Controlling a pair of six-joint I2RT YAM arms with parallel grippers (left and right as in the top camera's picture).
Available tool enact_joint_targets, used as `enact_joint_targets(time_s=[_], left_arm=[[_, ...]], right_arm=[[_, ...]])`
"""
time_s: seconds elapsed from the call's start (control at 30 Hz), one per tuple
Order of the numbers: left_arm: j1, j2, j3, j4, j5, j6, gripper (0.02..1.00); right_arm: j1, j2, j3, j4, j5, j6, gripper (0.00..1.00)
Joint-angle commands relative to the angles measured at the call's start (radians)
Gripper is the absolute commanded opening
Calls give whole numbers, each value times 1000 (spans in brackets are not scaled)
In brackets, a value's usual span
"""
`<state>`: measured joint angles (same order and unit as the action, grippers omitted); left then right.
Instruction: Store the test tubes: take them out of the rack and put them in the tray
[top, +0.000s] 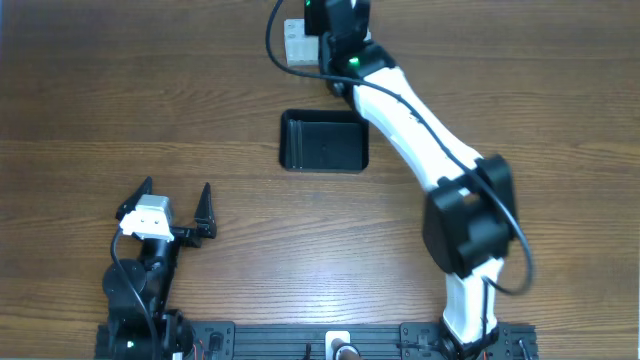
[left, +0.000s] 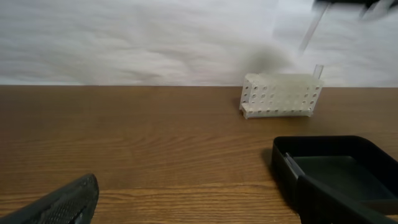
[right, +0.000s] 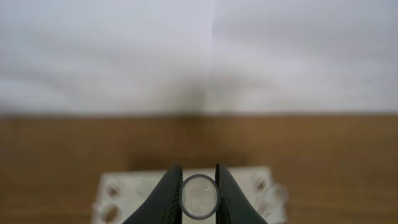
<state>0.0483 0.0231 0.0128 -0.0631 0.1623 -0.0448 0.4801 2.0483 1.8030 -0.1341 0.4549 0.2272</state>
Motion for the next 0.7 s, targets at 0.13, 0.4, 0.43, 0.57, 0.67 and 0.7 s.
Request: enact_joint_targets(time_s=[0.13, 0.4, 0.43, 0.57, 0.67, 0.7], left_arm=[[6, -7, -7, 3, 16, 11, 1000], [6, -7, -7, 3, 16, 11, 1000], [6, -7, -7, 3, 16, 11, 998], [6, -7, -7, 3, 16, 11, 998], [6, -7, -7, 3, 16, 11, 998], [6, -7, -7, 3, 16, 11, 1000]], right_arm=[[-3, -253, 29, -112, -62, -3, 143], [-21, -293, 27, -448, -322, 69, 159], [-23, -279, 27, -487, -357, 69, 156], [-26, -211, 27, -593, -414, 87, 132], [-26, -152, 27, -666, -425, 91, 117], [-26, -134, 27, -688, -429, 91, 121]])
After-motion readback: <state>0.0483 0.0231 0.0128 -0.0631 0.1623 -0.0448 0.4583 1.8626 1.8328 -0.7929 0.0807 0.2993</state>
